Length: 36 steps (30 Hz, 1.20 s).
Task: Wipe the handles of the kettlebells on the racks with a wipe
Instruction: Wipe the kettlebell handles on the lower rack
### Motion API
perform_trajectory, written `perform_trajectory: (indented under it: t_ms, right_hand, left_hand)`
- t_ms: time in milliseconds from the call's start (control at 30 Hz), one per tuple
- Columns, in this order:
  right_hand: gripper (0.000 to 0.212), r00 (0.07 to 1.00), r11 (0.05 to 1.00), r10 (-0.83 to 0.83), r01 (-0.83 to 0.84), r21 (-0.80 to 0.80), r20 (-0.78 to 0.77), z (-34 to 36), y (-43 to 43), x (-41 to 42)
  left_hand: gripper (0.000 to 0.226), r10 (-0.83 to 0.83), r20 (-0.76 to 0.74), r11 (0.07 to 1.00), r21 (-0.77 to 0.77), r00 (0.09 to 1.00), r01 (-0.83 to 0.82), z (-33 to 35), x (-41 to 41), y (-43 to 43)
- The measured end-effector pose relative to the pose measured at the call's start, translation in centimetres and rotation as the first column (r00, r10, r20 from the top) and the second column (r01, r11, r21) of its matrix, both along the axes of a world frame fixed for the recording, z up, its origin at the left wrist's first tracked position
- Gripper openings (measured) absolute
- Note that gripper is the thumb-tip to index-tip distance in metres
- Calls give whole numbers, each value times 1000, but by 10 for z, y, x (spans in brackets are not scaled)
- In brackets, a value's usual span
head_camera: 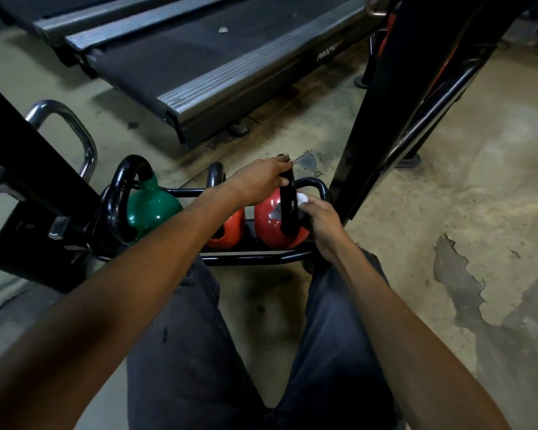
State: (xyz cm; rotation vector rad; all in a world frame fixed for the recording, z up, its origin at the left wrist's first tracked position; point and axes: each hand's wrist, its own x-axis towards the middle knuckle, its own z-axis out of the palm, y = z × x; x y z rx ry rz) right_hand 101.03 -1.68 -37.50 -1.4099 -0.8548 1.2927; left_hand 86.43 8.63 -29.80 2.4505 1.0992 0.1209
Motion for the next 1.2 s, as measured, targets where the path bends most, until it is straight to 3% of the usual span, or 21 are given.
perform_trajectory:
  t_ms: [167, 333, 567, 733, 833, 900, 1000, 1100, 1200]
  right_hand:
    - [26, 993, 995, 89, -91, 28, 75, 16, 11, 2]
    - [22, 956, 983, -15, -39, 177, 291, -4, -36, -7]
    - [28, 921, 986, 148, -166, 20, 361, 5, -6, 1]
    - [17, 977, 988, -75, 46, 148, 199, -5, -48, -4]
    - [14, 948, 968, -205, 160, 191, 243, -6, -55, -19]
    - [12, 877, 942, -312, 235, 241, 366, -2, -56, -35]
    - [11, 665, 884, -446, 225, 409, 599, -5, -58, -54]
    - [14, 419, 839, -496, 3, 545, 761, -10, -57, -49]
    - [27, 87, 799, -463, -391, 457, 882, -9, -50, -33]
  left_hand:
    - [54, 4, -3, 1000, -4, 1000, -4, 3, -1, 0]
    - [54, 17, 3, 1000, -11, 1000, -17, 3, -1, -1]
    - [53, 2, -15, 1000, 4, 1000, -2, 7, 0, -5]
    - [53, 11, -11, 1000, -5, 1000, -11, 6, -1, -4]
    - [52, 8, 0, 1000, -10, 1000, -8, 6, -2, -3]
    - [52, 9, -4, 1000, -13, 1000, -9, 6, -2, -4]
    - [49, 4, 8, 999, -46, 1000, -4, 9, -3, -1]
    - [42, 11, 42, 991, -132, 999, -5, 14, -3, 7]
    - [39, 31, 33, 988, -155, 999, -26, 15, -1, 15]
